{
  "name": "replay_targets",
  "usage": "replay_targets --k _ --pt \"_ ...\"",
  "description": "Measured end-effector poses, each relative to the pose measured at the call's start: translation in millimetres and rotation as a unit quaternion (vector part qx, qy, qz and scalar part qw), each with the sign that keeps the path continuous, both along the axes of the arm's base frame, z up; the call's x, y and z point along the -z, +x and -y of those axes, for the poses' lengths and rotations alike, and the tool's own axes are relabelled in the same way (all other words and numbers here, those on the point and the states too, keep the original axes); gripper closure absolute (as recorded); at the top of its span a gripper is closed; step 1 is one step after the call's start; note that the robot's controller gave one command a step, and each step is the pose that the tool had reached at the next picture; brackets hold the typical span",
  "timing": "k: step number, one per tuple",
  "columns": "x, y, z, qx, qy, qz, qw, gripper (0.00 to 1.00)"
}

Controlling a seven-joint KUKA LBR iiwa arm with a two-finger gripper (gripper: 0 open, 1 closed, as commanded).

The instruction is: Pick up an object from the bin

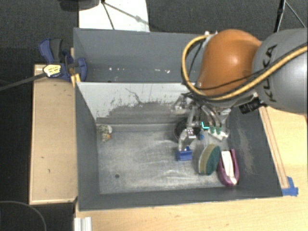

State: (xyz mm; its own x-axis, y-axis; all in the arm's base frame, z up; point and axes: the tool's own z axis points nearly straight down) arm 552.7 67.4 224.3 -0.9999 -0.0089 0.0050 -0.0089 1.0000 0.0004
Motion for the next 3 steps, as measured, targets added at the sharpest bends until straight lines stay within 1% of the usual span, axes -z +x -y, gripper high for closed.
replay_targets --k 1,2,3 --pt "152.8 12.9 85.1 -0.061 0.002 0.008 0.9981 0.0" --pt "122.3 -11.4 97.5 -0.053 0.002 0.0038 0.9986 0.0" --pt "115.0 -17.0 101.9 -0.094 0.003 0.003 0.9955 0.0"
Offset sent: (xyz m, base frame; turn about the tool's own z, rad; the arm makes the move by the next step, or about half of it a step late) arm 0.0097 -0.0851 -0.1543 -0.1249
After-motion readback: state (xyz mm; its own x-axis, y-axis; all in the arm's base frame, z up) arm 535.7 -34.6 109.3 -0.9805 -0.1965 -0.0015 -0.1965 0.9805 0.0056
